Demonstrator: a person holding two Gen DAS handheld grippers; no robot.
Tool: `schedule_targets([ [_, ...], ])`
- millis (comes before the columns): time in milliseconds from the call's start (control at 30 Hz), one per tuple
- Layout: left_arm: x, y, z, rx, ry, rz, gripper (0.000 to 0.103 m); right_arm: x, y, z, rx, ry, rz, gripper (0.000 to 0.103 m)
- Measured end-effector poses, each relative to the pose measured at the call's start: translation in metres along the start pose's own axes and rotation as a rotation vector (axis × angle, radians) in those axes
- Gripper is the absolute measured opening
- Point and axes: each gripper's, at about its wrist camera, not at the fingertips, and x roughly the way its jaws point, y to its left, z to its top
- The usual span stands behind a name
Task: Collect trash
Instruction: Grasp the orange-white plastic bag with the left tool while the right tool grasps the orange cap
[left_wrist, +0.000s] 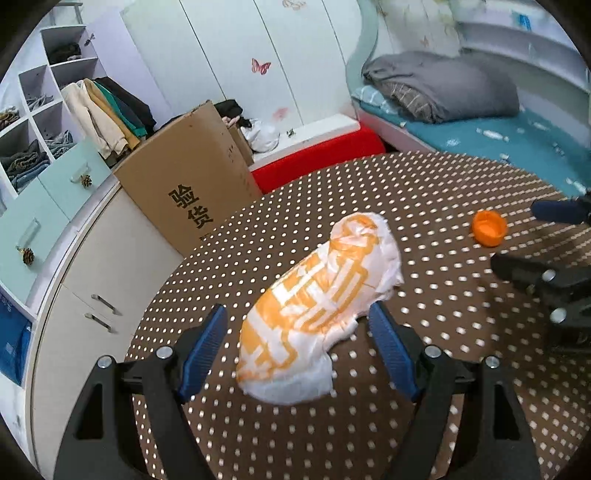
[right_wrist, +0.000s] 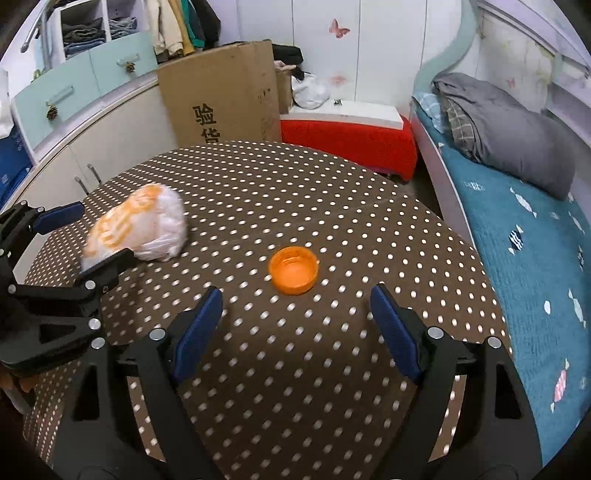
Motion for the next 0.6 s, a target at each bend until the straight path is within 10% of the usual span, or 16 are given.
schedule_targets([
  [200,0.012,0.000,0.008,-0.062,0.006,-0.009,0.053,0.018,-0.003,0.013,-0.007,0.028,-0.009,0.080],
  [433,0.001,0.007,0.003,-0.141,-0.015,0.022,0.047,0.023,0.004,0.017,-0.032,0.036,-0.032,0.030],
  [600,-0.024,0.012,-0.002,-0.189,-0.036,0.054,0.045,0.013,0.009,0.008,-0.009,0.027,0.014,0.029],
])
